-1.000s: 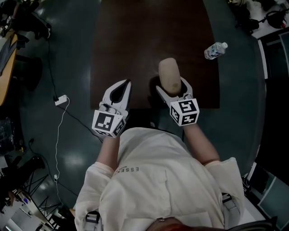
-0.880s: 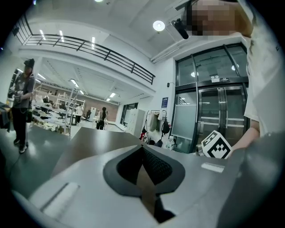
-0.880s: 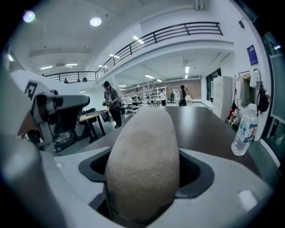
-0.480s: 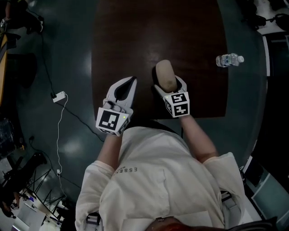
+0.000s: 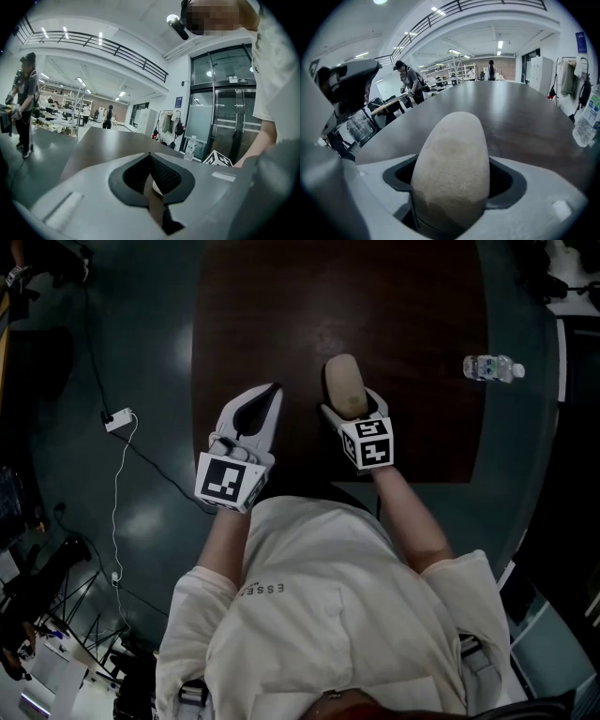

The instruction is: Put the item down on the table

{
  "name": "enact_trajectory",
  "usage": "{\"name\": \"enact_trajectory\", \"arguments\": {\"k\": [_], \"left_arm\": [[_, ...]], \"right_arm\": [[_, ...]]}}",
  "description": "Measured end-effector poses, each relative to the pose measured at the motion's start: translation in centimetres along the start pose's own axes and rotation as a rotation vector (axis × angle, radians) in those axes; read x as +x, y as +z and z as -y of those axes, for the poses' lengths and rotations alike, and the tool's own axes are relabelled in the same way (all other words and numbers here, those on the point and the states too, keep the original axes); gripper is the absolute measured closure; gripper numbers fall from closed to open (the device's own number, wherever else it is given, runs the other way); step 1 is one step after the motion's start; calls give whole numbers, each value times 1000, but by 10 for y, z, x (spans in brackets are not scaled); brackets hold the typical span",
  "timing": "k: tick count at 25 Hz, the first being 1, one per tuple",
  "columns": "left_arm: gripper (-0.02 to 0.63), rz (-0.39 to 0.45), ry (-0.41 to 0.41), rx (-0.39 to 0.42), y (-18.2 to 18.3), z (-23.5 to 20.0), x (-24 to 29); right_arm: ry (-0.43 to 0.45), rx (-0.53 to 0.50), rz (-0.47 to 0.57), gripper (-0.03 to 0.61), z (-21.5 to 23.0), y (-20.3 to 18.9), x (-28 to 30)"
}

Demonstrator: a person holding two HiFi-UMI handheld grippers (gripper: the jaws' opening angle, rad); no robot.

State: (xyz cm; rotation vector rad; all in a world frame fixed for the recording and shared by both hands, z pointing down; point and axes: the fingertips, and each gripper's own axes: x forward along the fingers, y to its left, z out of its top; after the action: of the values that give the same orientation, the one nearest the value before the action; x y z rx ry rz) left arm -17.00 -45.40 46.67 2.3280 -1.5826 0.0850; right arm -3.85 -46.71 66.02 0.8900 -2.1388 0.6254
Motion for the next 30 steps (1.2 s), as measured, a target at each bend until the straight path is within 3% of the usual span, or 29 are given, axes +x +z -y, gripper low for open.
{"name": "enact_trajectory", "arguments": {"k": [3,6,12,13,15,17,20,24,30], "left_arm": [[597,13,-6,9,-1,8,-4],[597,23,-12,28,1,21,-9],[597,142,-42,110,30,64,-20],[597,157,-45,119,37,74,-22],[597,188,-50,138,49,95,-28],[597,214,-52,158,61,115,-38],[597,234,-44,181,71,140,-57],[597,244,-27,189,58,152,-86],[597,240,-27,211,52,167,-122]], "right_arm": [[2,24,28,175,2,4,-7],[36,46,123,167,-1,23,-32],[5,-34,499,194,-3,96,-136],[-11,-49,558,249,-2,104,-157],[-55,-77,666,432,2,114,-196],[-87,-99,739,505,3,114,-228],[-96,-79,791,589,4,102,-262],[-70,-21,814,589,-3,81,-290],[-115,-120,849,589,-14,54,-332]]}}
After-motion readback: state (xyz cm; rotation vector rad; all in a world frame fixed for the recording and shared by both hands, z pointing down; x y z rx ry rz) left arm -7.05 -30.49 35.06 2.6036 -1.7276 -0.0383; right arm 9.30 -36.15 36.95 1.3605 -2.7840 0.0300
